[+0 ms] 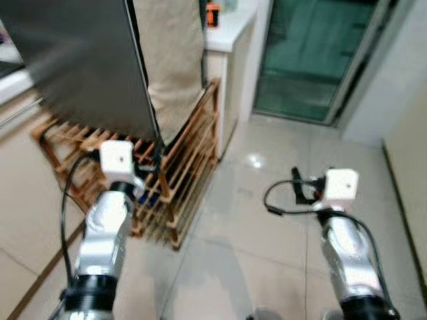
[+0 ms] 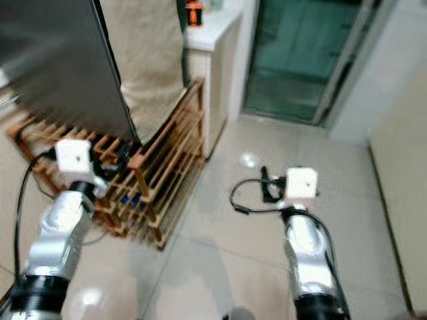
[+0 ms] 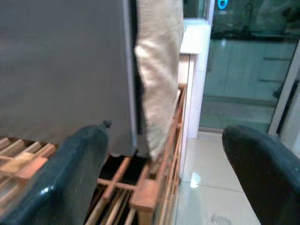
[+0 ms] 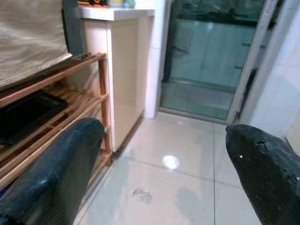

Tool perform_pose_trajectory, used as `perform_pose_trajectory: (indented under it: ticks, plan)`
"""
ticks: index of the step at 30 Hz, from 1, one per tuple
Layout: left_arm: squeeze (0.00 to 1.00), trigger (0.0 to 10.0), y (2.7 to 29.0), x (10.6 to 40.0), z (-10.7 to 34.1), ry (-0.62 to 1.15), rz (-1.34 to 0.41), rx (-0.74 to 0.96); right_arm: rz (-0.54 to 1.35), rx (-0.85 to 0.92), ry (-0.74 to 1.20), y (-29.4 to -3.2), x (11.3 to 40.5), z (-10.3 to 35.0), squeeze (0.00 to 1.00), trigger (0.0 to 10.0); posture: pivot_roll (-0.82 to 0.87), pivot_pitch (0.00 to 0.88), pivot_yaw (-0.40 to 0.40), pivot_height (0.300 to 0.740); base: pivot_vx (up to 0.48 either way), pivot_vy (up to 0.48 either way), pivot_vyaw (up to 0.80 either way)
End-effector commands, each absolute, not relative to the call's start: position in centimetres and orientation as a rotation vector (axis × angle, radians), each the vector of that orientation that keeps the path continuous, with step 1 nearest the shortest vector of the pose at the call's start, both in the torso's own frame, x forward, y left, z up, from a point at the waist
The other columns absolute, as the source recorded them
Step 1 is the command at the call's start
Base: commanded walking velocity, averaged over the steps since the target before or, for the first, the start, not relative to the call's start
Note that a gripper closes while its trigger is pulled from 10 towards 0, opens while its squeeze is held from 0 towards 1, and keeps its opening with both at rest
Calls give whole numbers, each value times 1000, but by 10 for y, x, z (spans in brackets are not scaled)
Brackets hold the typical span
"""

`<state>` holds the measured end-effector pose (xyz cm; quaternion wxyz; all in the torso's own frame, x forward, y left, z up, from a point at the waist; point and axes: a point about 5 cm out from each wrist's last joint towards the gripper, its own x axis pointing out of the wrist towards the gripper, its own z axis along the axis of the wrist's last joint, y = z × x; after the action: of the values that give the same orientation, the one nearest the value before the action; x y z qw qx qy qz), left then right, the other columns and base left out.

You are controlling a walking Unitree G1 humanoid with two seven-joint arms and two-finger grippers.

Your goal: Restocking fridge

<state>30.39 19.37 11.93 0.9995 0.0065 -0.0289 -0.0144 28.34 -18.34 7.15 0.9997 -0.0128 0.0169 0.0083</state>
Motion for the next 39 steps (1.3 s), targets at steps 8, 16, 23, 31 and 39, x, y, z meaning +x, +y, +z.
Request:
perform_pose_trajectory:
  ticks: [8,16,23,31,39]
  plan:
    - [0,10000,186,311,134,-105,-3,42,-10,-73,-83,-186,294,107,0,10000,-126,0,31,706,34,49,-94]
    - [0,10000,201,284,160,-153,6,22,-63,-71,-192,-186,272,142,0,10000,-112,0,32,706,0,0,0]
    - [0,10000,211,221,152,-97,-99,-19,-24,-177,-147,-194,211,136,0,10000,-84,8,3,706,0,0,0]
    - [0,10000,193,245,169,-173,-50,-62,-31,-142,-187,-185,237,152,0,10000,-95,0,2,706,420,0,0]
    - [0,10000,198,264,176,-168,8,-78,-12,-119,-135,-176,238,143,0,10000,-104,11,13,706,480,0,0]
